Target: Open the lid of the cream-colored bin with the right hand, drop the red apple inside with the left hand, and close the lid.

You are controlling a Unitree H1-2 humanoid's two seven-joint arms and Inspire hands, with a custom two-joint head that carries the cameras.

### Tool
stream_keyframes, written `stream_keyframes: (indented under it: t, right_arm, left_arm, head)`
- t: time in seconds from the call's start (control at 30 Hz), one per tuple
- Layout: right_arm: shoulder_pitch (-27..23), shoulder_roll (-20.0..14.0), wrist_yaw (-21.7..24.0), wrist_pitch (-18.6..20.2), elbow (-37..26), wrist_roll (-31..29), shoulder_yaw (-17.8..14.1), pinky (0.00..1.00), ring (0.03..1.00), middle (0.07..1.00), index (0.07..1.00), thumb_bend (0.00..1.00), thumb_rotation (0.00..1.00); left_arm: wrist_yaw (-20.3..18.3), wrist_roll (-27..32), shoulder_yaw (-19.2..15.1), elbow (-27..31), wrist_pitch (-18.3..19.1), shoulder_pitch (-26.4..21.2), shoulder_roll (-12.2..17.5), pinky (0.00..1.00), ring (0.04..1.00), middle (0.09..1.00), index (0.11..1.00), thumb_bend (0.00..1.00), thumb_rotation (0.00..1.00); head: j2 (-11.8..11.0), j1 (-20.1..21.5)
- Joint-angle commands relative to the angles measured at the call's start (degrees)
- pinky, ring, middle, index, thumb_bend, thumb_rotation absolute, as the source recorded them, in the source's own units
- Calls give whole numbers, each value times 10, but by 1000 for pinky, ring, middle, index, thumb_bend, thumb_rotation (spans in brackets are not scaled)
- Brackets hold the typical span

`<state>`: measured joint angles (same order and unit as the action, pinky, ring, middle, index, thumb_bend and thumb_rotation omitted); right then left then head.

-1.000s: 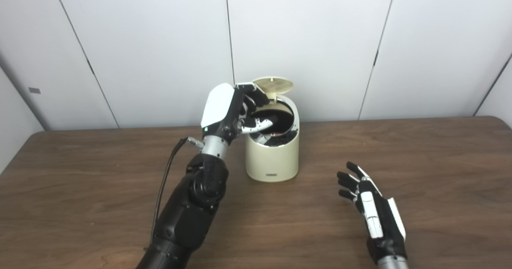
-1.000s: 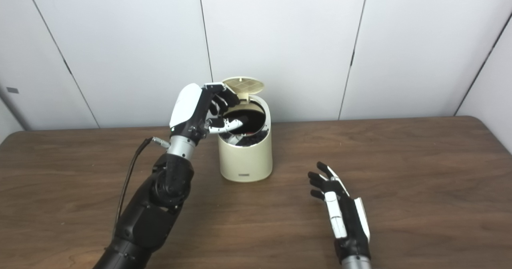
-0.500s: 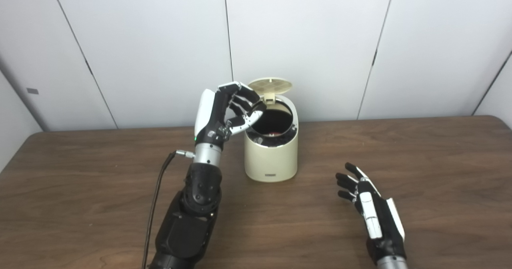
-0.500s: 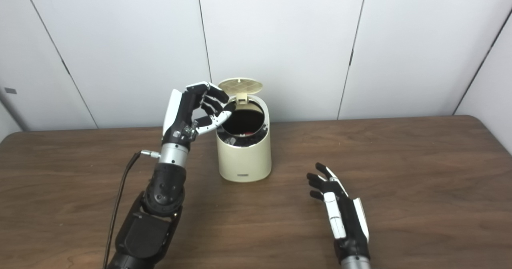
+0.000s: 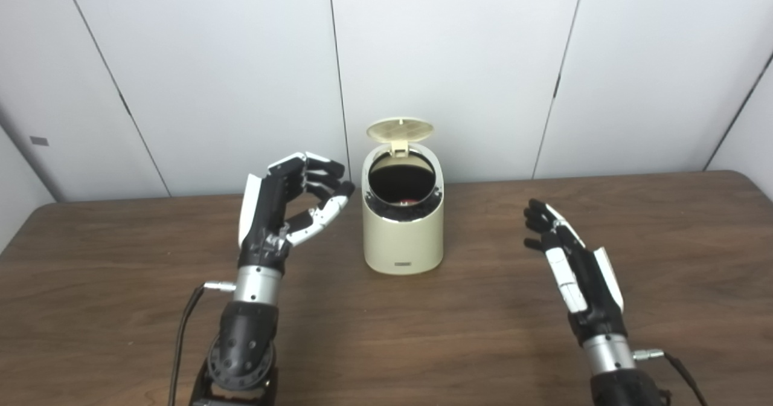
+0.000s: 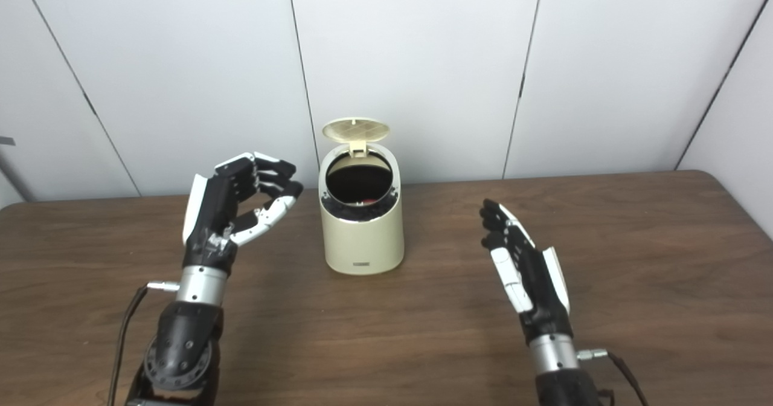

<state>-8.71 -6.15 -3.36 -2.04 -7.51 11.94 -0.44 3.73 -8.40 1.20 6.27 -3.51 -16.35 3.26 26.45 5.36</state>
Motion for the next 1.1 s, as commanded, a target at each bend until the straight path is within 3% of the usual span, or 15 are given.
stream_keyframes:
  t: [0.0, 0.1, 0.17, 0.3, 0.43, 0.53, 0.67, 0.9, 1.07]
  right_arm:
    - [-31, -9, 3, 2, -25, 28, 9, 782, 872, 884, 870, 543, 969]
    - [-62, -19, 12, 26, -35, 54, 18, 739, 849, 878, 849, 516, 917]
    - [-82, -23, 19, 31, -35, 65, 22, 778, 857, 878, 841, 492, 881]
    - [-118, -31, 30, 49, -33, 85, 34, 815, 902, 943, 857, 524, 913]
    - [-169, -31, 50, 74, -28, 85, 45, 834, 874, 885, 870, 493, 893]
    - [-208, -37, 61, 88, -17, 108, 60, 768, 824, 893, 876, 481, 869]
    - [-243, -42, 64, 93, 0, 128, 71, 736, 865, 905, 872, 478, 877]
    - [-292, -49, 83, 128, 10, 163, 82, 743, 898, 928, 890, 467, 905]
    - [-318, -67, 98, 116, 31, 178, 104, 826, 910, 924, 887, 445, 932]
  left_arm:
    - [1, -4, -5, 30, -5, -2, 4, 544, 637, 698, 703, 638, 380]
    - [8, -12, -13, 37, 1, 30, 2, 608, 685, 726, 740, 630, 452]
    - [12, -14, -19, 36, 8, 47, -1, 633, 701, 743, 758, 641, 497]
    - [9, -6, -26, 34, 15, 74, -2, 661, 731, 768, 785, 598, 538]
    - [-18, 64, -38, 27, 18, 91, -2, 764, 805, 824, 832, 521, 596]
    - [-28, 66, -33, 33, 40, 100, 1, 838, 851, 866, 882, 501, 726]
    - [-45, 69, -24, 45, 60, 112, 5, 898, 899, 902, 912, 505, 840]
    - [-56, 76, -19, 54, 74, 129, 2, 914, 913, 917, 927, 511, 846]
    - [-58, 83, -18, 55, 69, 135, -3, 892, 912, 923, 931, 506, 831]
  head:
    - [1, 0]
    - [1, 0]
    - [1, -1]
    - [3, 3]
    - [3, 3]
    - [3, 2]
    - [2, 2]
    - [0, 2]
    - [1, 2]
